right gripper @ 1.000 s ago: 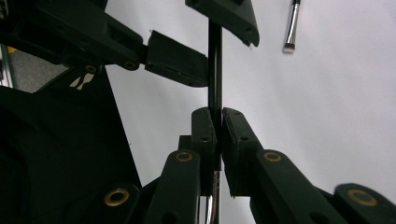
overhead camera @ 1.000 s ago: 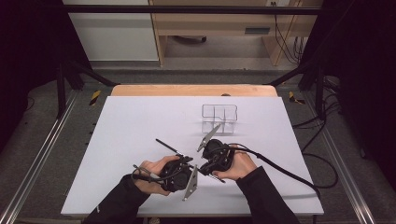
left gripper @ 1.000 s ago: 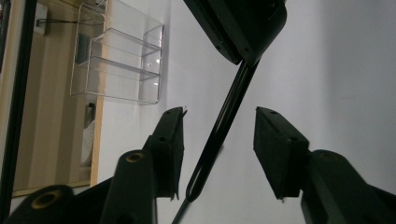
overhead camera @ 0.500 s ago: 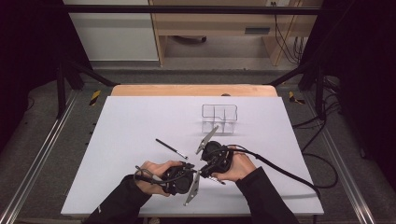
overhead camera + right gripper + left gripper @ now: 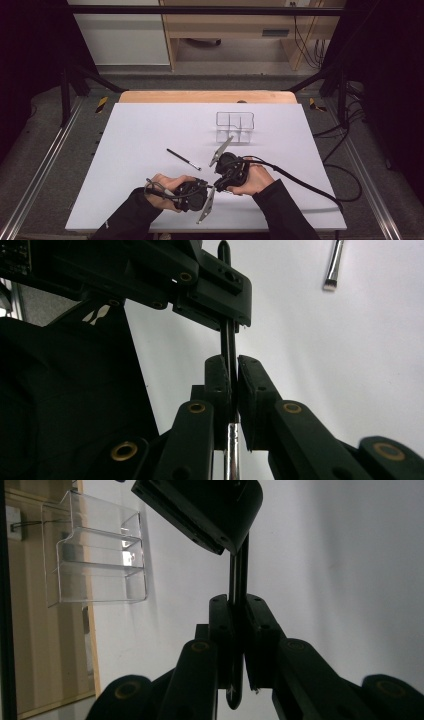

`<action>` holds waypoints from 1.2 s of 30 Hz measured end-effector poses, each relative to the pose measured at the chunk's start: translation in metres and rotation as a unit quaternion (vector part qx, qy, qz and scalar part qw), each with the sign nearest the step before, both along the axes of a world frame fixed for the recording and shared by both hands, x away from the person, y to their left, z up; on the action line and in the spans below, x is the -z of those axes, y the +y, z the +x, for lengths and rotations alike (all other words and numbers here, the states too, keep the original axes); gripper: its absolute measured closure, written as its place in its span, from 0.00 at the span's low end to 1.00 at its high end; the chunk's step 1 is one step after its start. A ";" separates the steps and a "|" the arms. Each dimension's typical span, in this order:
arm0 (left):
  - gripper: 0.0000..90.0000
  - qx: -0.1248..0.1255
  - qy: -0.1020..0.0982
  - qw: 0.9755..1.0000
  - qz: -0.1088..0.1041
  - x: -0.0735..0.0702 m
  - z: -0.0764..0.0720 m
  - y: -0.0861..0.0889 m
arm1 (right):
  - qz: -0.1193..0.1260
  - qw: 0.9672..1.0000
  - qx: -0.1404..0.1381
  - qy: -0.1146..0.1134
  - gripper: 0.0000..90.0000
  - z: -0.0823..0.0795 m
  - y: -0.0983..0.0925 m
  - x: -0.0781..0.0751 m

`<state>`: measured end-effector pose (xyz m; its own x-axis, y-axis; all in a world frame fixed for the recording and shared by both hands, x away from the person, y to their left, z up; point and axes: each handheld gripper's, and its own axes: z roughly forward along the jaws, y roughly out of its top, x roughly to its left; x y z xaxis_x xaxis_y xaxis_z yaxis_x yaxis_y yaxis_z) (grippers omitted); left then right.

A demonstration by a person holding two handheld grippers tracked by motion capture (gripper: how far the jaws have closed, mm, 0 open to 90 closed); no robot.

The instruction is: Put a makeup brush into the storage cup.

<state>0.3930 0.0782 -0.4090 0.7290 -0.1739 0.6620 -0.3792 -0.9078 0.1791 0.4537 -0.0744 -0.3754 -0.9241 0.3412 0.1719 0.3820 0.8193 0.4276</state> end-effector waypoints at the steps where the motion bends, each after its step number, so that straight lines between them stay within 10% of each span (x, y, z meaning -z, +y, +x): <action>1: 0.92 -0.002 0.002 1.000 0.000 0.000 0.000 0.000 | 0.001 1.000 0.000 0.000 0.93 0.000 0.000 0.000; 14: 0.92 -0.049 0.041 0.998 -0.026 0.001 0.007 0.014 | 0.038 0.997 0.033 -0.061 0.73 0.000 -0.015 -0.014; 36: 0.92 -0.138 0.094 0.981 -0.101 0.007 0.013 0.040 | 0.130 0.972 0.135 -0.142 0.35 -0.006 -0.064 -0.014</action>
